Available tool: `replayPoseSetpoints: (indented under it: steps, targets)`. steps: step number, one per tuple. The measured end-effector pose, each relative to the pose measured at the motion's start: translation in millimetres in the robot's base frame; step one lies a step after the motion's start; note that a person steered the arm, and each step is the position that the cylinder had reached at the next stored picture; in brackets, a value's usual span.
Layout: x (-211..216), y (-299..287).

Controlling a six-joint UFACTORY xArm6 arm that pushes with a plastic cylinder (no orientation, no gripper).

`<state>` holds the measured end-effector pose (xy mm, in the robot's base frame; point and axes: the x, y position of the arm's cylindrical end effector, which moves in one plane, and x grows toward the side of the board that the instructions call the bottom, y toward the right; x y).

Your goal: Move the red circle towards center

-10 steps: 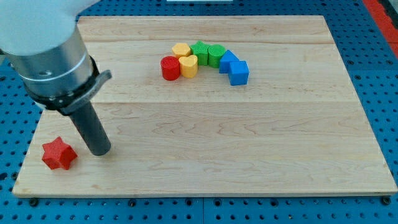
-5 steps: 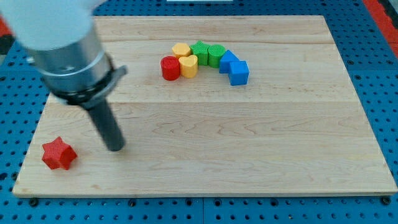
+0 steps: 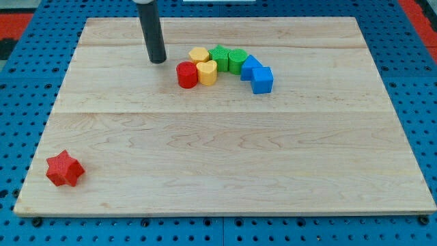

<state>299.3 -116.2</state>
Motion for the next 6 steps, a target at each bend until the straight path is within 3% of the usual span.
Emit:
replayPoseSetpoints:
  steps: [1, 3, 6]
  targets:
    - [-7.2, 39.9]
    - [74.7, 56.7]
    - [74.9, 40.9]
